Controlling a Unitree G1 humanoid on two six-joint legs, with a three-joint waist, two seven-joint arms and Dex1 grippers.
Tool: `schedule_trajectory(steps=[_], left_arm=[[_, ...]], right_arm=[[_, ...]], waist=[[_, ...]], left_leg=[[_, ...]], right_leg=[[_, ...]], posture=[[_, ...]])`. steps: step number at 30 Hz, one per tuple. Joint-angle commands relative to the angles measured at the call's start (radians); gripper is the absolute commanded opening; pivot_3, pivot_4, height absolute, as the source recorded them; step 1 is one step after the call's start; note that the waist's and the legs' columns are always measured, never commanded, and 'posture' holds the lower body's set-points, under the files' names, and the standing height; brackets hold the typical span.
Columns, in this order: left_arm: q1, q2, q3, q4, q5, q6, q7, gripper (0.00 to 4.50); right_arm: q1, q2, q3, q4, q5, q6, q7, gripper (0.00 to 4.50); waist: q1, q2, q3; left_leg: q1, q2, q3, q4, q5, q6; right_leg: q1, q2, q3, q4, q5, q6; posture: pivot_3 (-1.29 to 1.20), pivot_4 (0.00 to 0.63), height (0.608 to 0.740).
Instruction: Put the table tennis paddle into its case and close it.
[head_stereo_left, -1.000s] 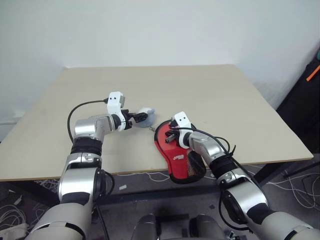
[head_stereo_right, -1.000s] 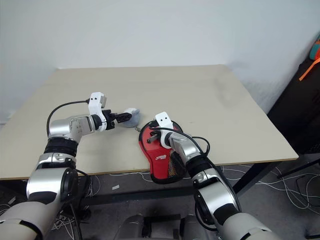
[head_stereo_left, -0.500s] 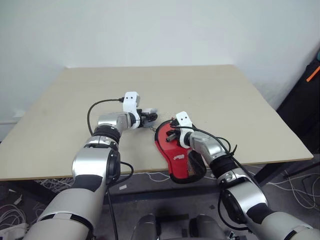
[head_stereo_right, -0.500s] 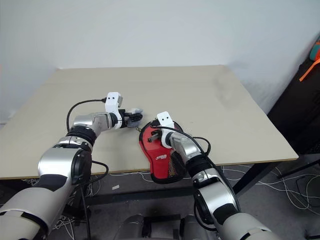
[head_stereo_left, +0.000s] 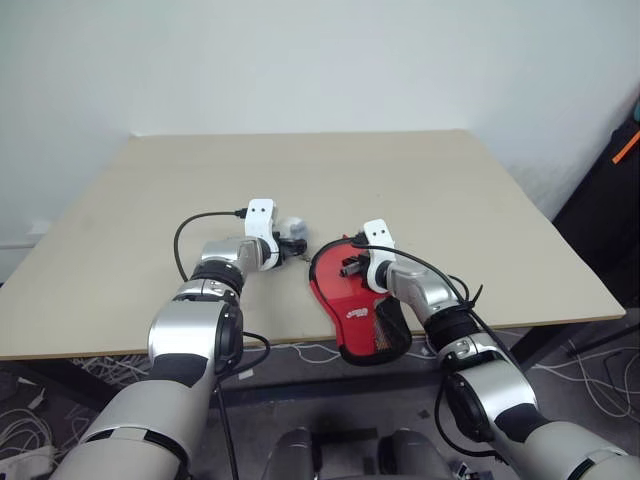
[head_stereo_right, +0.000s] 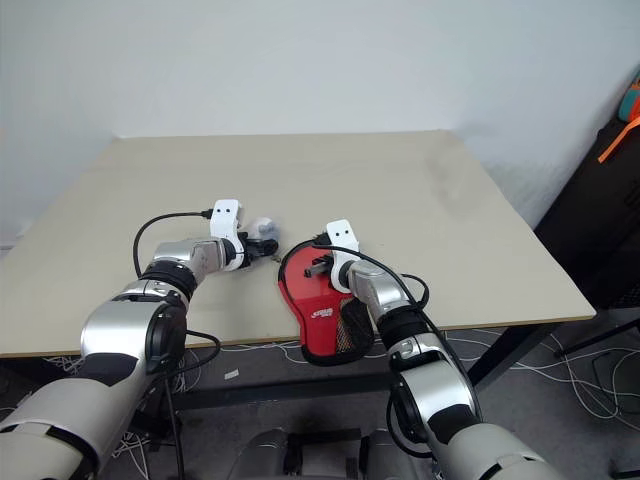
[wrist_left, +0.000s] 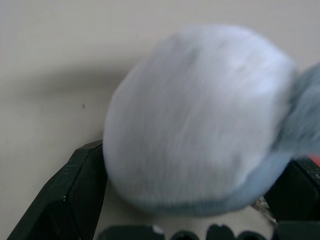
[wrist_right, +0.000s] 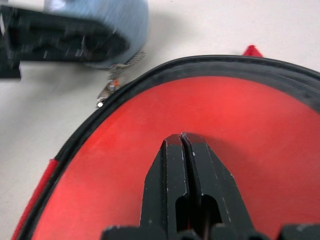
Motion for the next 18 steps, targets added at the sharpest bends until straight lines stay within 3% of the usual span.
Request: schedule_trajectory(steps=[1, 5, 10, 13, 18], left_arm=[[-0.012, 0.007, 0.016, -0.018, 0.001, -0.022, -0.022, 3.3], [-0.017, 0.009, 0.021, -0.02, -0.002, -0.026, -0.035, 1.97], [-0.026, 0.009, 0.022, -0.02, 0.007, -0.029, -0.034, 0.62], [-0.041, 0.011, 0.027, -0.019, 0.012, -0.031, 0.006, 0.25], [-0.07, 0.012, 0.029, -0.02, 0.013, -0.034, 0.011, 0.25]], right_arm=[[0.001, -0.024, -0.026, 0.035, -0.001, 0.019, -0.023, 0.0], [-0.002, -0.025, -0.037, 0.044, -0.004, 0.017, -0.033, 0.0], [-0.01, -0.024, -0.027, 0.055, -0.011, 0.037, -0.014, 0.0], [0.001, -0.028, 0.014, 0.052, -0.029, 0.081, 0.024, 0.0], [0.021, -0.033, 0.05, 0.057, -0.04, 0.126, 0.039, 0.0]], waist=[[0.0, 0.0, 0.0], [0.0, 0.0, 0.0], [0.0, 0.0, 0.0], [0.0, 0.0, 0.0], [-0.001, 0.0, 0.0]], left_leg=[[0.0, 0.0, 0.0, 0.0, 0.0, 0.0], [0.0, 0.0, 0.0, -0.001, 0.0, 0.0], [0.0, 0.0, 0.0, -0.001, 0.0, 0.0], [0.0, 0.0, 0.0, -0.001, 0.0, 0.0], [0.0, 0.0, -0.001, -0.001, 0.0, 0.0]], right_leg=[[0.0, 0.0, 0.0, 0.0, 0.0, 0.0], [0.0, 0.0, 0.0, 0.0, 0.0, 0.0], [0.0, 0.0, -0.001, 0.0, 0.0, 0.0], [0.0, 0.0, -0.001, 0.0, 0.0, 0.0], [0.0, 0.0, -0.001, -0.001, 0.0, 0.0]], posture=[[0.0, 0.0, 0.722], [0.0, 0.0, 0.722], [0.0, 0.0, 0.722], [0.0, 0.0, 0.722], [0.0, 0.0, 0.722]])
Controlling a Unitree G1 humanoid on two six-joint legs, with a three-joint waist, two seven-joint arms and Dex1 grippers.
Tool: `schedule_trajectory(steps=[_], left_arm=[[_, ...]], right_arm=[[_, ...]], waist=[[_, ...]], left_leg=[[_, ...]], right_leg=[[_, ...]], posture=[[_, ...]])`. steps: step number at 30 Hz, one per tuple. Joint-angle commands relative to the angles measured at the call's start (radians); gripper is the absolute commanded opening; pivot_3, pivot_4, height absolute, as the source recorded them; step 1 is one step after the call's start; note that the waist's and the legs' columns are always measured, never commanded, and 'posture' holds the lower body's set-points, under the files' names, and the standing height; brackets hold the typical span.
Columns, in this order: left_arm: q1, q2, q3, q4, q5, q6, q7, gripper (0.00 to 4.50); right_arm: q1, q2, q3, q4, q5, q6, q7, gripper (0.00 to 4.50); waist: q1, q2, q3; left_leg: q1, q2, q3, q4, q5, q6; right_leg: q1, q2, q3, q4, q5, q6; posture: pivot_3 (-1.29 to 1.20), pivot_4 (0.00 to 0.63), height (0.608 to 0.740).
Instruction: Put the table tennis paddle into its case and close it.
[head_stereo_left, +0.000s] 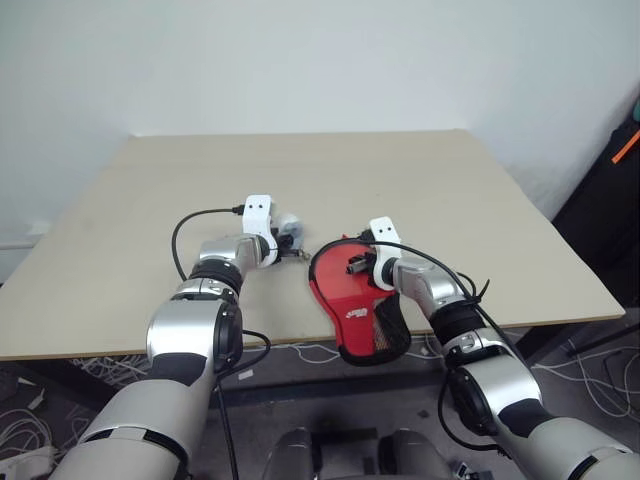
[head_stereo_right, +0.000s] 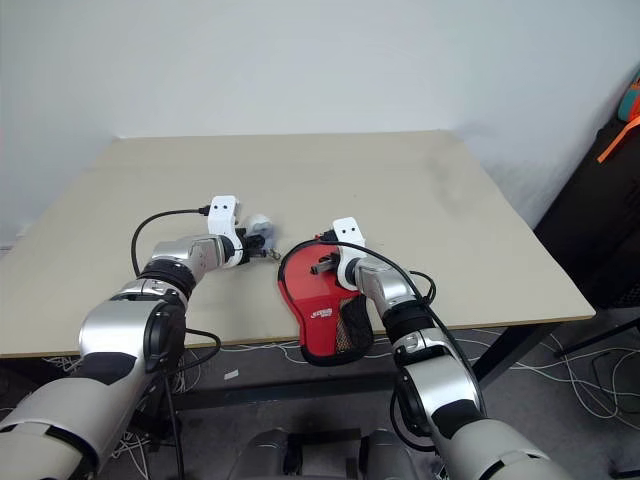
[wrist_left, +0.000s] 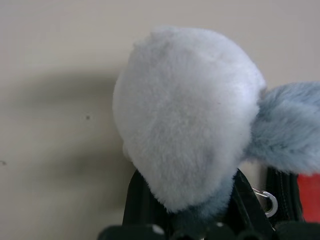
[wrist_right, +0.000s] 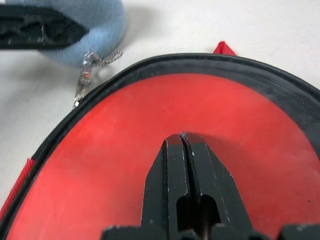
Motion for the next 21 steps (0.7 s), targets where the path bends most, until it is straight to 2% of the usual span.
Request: schedule_trajectory(steps=[1, 13, 21], left_arm=[[-0.064, 0.008, 0.006, -0.019, 0.01, -0.021, 0.005, 0.25], [-0.112, -0.012, 0.015, -0.013, 0.008, -0.045, 0.026, 0.25], [-0.131, -0.044, 0.003, -0.001, 0.026, -0.057, 0.04, 0.25]], right_arm=[[0.046, -0.002, 0.04, 0.045, -0.033, 0.081, 0.003, 0.0], [0.14, -0.007, 0.143, -0.059, -0.077, 0.104, 0.033, 0.0], [0.158, 0.02, 0.154, -0.116, -0.073, 0.129, 0.044, 0.0]], waist=[[0.0, 0.0, 0.0], [0.0, -0.001, -0.002], [-0.001, -0.001, -0.002]], left_leg=[[0.0, 0.0, 0.0, 0.0, 0.0, 0.0], [0.0, 0.0, 0.0, 0.0, 0.0, 0.0], [0.0, 0.001, -0.002, -0.001, 0.0, 0.0]], right_leg=[[0.0, 0.0, 0.0, 0.0, 0.0, 0.0], [0.0, 0.0, 0.0, -0.001, 0.0, 0.0], [0.0, 0.0, -0.002, -0.001, 0.0, 0.0]], posture=[[0.0, 0.0, 0.722], [0.0, 0.0, 0.722], [0.0, 0.0, 0.722]])
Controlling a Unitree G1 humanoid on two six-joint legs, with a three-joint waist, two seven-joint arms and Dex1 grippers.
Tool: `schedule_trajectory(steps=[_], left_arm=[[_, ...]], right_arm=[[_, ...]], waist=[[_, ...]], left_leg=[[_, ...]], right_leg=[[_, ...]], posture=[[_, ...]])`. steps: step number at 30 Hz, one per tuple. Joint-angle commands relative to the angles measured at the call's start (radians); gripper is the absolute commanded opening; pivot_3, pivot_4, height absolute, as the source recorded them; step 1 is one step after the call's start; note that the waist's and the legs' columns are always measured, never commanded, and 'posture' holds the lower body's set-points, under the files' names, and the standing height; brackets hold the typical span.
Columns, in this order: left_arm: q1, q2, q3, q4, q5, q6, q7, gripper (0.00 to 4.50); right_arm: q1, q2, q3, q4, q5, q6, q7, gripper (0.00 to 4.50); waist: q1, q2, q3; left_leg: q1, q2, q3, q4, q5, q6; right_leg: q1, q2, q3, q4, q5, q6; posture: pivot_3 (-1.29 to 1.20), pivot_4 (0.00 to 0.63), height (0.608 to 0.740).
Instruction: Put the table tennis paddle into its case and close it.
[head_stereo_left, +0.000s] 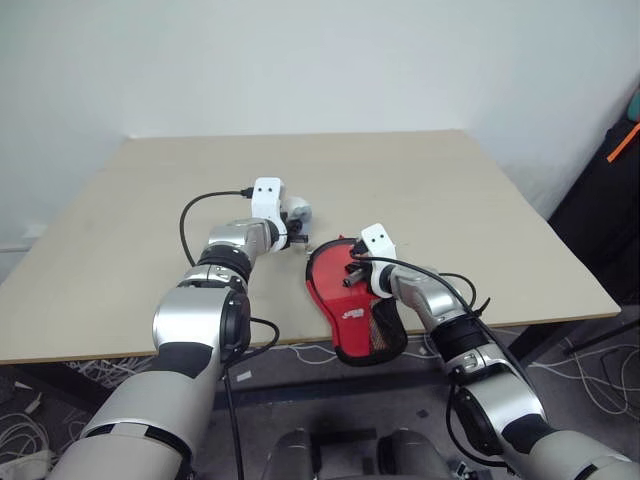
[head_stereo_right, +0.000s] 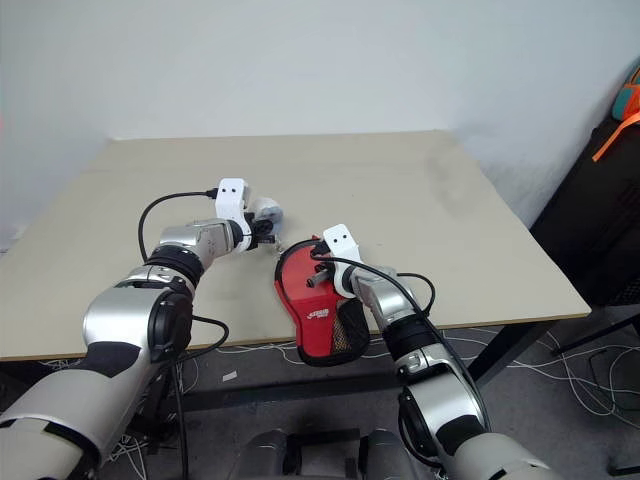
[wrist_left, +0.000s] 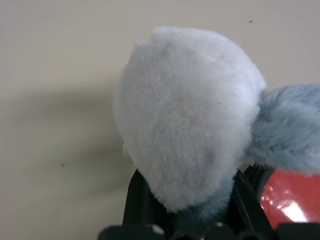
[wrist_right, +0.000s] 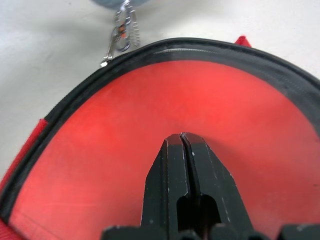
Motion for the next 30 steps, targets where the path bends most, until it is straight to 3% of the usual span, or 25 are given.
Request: schedule_trajectory(steps=[1, 18, 30], left_arm=[[-0.059, -0.017, 0.0, -0.017, 0.017, -0.039, 0.019, 0.25], [-0.084, -0.07, 0.012, 0.006, 0.059, -0.063, 0.073, 0.25], [-0.106, -0.083, 0.065, 0.018, 0.053, -0.1, 0.201, 0.25]], right_arm=[[0.054, 0.023, 0.059, 0.064, -0.016, 0.115, 0.023, 0.0], [0.08, 0.031, 0.055, 0.013, -0.012, 0.169, 0.029, 0.0], [0.094, 0.03, 0.059, -0.012, -0.009, 0.188, 0.042, 0.0]], waist=[[-0.001, 0.0, 0.0], [0.001, 0.0, 0.0], [0.0, 0.0, 0.0]], left_leg=[[0.0, 0.0, -0.001, 0.0, 0.0, 0.0], [0.0, 0.0, -0.017, 0.0, -0.002, -0.003], [-0.001, 0.0, -0.019, -0.002, -0.002, -0.003]], right_leg=[[0.0, 0.0, -0.001, 0.0, 0.0, 0.0], [0.001, 0.0, -0.018, -0.003, 0.001, -0.002], [0.002, 0.0, -0.021, -0.006, 0.002, -0.004]], posture=[[0.0, 0.0, 0.722], [0.0, 0.0, 0.722], [0.0, 0.0, 0.722]])
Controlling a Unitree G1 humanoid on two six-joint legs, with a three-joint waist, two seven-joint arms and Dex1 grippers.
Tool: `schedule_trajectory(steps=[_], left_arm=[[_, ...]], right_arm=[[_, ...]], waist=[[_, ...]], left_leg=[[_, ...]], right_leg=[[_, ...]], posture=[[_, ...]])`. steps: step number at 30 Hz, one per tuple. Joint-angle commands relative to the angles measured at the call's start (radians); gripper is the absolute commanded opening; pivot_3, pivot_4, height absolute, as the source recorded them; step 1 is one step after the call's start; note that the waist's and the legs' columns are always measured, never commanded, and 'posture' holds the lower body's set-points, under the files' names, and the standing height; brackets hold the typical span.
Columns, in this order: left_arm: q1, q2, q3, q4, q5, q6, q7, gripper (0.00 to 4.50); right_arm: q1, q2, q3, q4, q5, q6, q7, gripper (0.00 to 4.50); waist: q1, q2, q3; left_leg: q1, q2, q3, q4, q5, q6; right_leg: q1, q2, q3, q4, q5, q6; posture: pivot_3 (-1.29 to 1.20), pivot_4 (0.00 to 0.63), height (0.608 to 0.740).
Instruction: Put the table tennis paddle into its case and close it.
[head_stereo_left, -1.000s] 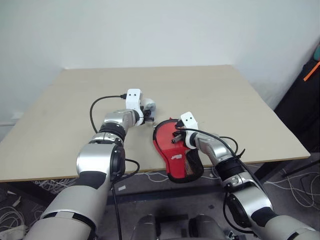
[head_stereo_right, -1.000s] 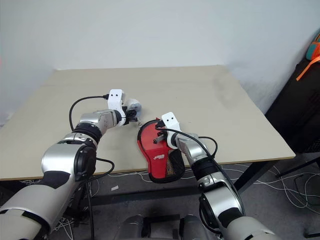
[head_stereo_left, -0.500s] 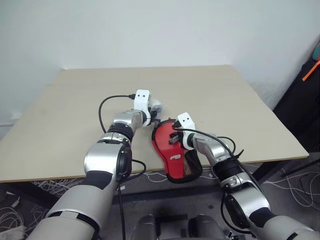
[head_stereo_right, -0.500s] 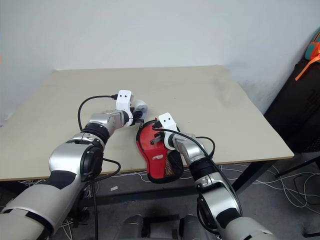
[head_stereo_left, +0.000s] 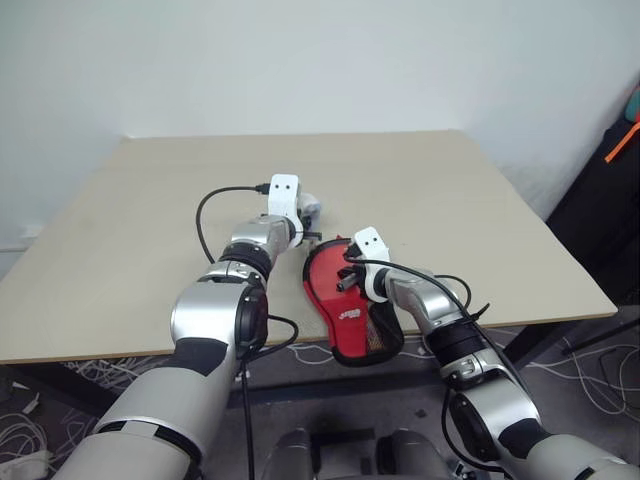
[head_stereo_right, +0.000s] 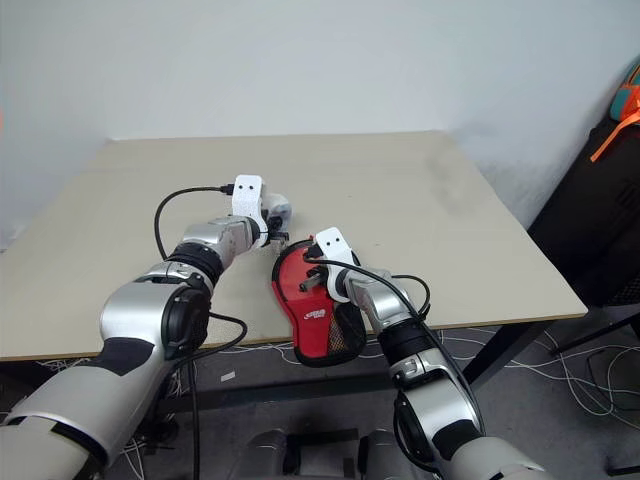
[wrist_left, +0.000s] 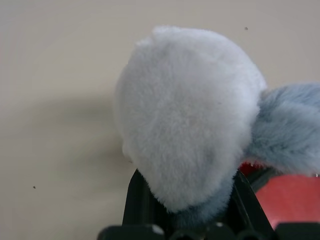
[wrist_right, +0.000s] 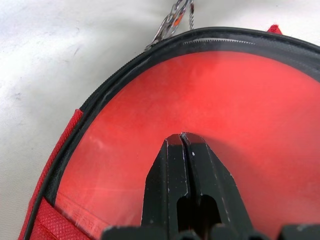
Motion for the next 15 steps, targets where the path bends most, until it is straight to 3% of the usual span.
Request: schedule_trajectory(steps=[1, 15], left_arm=[[-0.061, -0.004, 0.021, -0.027, -0.001, -0.043, 0.029, 0.25], [-0.067, -0.09, 0.023, -0.019, 0.031, -0.096, 0.065, 0.25]], right_arm=[[0.062, 0.002, 0.051, 0.069, -0.008, 0.094, 0.019, 0.0], [0.094, -0.002, 0.063, 0.0, -0.004, 0.133, 0.033, 0.0]], waist=[[0.0, 0.0, 0.0], [0.001, 0.0, 0.0]], left_leg=[[0.0, 0.0, -0.001, -0.001, 0.0, 0.0], [0.0, -0.001, -0.001, -0.002, 0.0, 0.0]], right_leg=[[0.0, 0.0, -0.001, -0.003, 0.001, -0.002], [0.001, 0.0, -0.001, -0.009, 0.004, -0.003]], posture=[[0.0, 0.0, 0.722], [0.0, 0.0, 0.722]])
